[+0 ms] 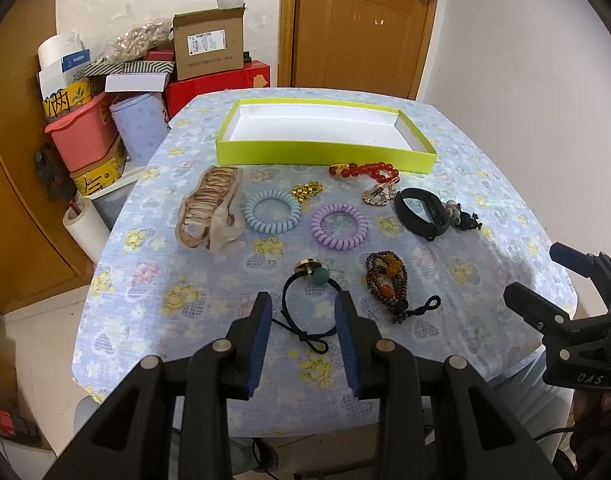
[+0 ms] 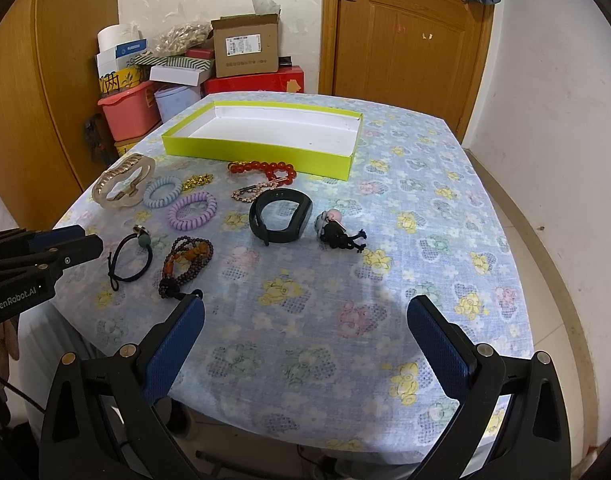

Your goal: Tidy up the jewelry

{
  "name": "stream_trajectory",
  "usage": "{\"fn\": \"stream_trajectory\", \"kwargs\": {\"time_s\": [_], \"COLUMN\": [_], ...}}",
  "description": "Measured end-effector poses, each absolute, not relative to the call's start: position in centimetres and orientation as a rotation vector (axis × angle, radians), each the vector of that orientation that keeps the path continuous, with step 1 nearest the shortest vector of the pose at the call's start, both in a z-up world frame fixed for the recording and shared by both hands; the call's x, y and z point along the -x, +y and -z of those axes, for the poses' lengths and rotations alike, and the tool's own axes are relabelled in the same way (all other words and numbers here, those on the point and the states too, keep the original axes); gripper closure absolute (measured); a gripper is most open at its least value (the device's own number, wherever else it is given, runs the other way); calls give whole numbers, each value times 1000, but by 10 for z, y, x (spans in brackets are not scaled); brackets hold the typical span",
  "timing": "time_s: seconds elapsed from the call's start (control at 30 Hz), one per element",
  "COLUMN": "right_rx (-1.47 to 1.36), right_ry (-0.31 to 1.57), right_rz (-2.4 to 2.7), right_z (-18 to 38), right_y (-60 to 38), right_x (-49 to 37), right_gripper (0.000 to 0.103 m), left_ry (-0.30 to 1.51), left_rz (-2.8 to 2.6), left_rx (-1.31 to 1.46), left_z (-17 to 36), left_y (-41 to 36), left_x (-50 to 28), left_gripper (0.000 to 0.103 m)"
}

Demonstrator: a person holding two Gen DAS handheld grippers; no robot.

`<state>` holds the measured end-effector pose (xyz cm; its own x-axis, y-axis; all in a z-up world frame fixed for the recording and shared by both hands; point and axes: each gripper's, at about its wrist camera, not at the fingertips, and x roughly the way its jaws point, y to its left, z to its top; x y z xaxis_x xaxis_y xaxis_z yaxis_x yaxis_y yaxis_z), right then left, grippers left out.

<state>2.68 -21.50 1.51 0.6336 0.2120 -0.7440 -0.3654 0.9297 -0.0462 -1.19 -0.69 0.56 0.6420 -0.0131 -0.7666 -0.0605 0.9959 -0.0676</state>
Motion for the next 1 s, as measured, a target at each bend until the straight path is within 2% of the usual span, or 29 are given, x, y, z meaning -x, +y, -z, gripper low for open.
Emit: {"fn": "stream_trajectory", "kwargs": {"time_s": [1.0], "right_rx": [196], "right_ry": [824], "right_rz": [-370], "right_z": [-15], "right_y": [-208], "right_x": [-26], "right_gripper": [1], "left_ry": [861], "left_rz": [-29], "left_rx": [105], "left_z": [-7], "left_y": [-2], "left_x": [9], "left_gripper": [69]}}
